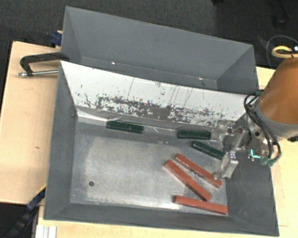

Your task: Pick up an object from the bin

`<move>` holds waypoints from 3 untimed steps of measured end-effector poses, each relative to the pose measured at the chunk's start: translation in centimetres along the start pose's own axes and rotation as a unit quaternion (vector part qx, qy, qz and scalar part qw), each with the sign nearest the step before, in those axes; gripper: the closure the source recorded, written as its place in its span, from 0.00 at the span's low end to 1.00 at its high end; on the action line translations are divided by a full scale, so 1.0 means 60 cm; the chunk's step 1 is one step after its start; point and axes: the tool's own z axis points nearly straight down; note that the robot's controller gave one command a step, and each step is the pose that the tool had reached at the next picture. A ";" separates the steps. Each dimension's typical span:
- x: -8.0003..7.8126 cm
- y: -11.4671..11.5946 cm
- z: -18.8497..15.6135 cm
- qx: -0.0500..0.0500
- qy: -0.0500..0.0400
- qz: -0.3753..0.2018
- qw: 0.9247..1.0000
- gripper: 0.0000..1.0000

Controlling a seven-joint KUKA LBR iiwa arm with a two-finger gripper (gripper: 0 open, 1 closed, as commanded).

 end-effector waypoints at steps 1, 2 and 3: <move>-0.015 0.014 0.186 0.000 0.001 0.002 1.000 0.00; 0.005 0.045 0.234 -0.001 -0.002 0.108 0.994 0.00; 0.004 0.043 0.232 0.000 -0.003 0.108 0.994 1.00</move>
Offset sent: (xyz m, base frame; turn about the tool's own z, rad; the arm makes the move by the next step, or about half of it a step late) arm 0.0095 0.0078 -0.1082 0.0044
